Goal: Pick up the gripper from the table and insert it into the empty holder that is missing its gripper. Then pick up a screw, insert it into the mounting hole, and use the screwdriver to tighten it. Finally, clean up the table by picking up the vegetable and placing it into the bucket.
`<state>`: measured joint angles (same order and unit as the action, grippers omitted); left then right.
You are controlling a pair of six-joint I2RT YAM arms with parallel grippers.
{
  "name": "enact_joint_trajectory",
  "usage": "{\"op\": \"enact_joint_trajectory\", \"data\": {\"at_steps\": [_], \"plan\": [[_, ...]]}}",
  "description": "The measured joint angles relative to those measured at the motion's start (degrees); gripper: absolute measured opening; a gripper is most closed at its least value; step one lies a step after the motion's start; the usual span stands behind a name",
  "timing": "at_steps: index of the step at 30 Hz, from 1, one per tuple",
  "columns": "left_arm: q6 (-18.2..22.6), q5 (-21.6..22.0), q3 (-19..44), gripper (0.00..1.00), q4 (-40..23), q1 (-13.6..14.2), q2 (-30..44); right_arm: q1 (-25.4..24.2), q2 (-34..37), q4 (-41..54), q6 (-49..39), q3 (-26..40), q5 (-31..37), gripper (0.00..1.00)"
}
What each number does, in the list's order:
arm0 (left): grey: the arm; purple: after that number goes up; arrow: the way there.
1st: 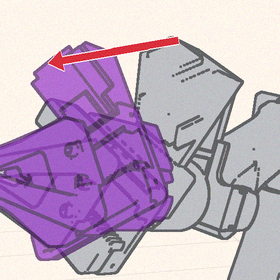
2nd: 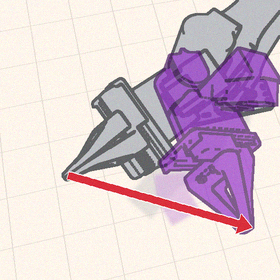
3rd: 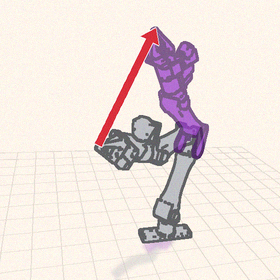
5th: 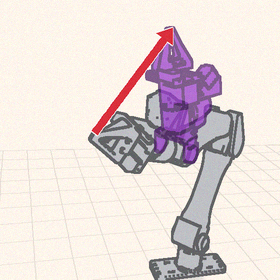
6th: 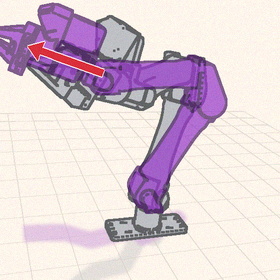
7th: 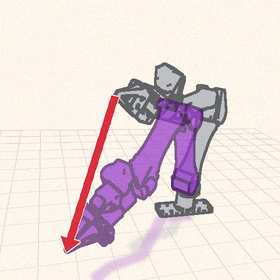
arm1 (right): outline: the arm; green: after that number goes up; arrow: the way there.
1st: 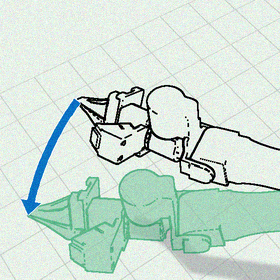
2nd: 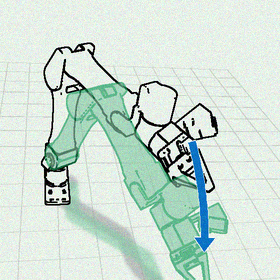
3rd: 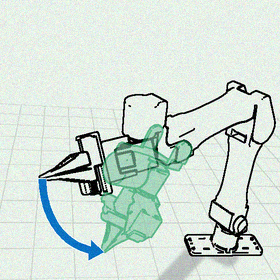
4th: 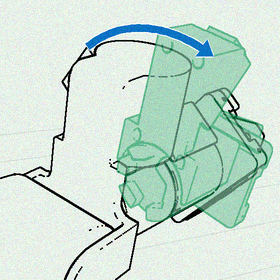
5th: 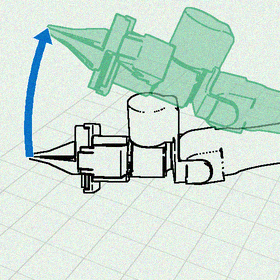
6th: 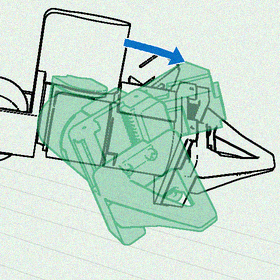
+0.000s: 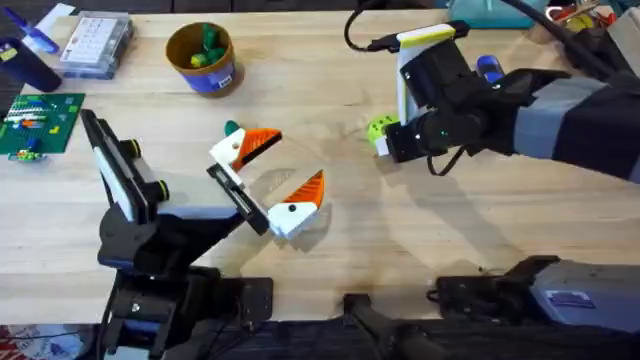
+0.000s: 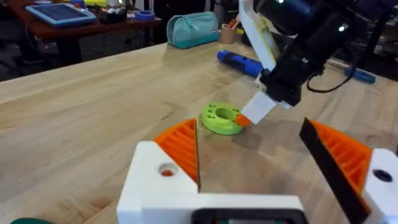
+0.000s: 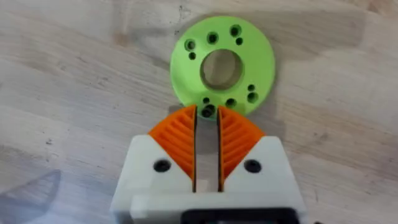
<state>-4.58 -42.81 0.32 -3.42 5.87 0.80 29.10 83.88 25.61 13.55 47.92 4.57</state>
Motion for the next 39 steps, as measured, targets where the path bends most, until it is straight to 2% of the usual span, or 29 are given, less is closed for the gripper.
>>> {"op": "enact_joint_trajectory", "data": {"at_steps": [21,31,34,39], "plan": [[0.0,0.0,0.0,0.991,0.0,0.0,0.0,0.7,0.8,-2.5,-2.3,0.0,3.0,0.155],[0.0,0.0,0.0,0.991,0.0,0.0,0.0,0.7,1.1,-2.5,-2.9,0.0,3.6,0.077],[0.0,0.0,0.0,0.991,0.0,0.0,0.0,0.7,1.2,-2.6,-3.1,0.0,3.8,0.011],[0.0,0.0,0.0,0.991,0.0,0.0,0.0,0.7,1.3,-2.7,-3.1,0.0,3.8,0.011]]}}
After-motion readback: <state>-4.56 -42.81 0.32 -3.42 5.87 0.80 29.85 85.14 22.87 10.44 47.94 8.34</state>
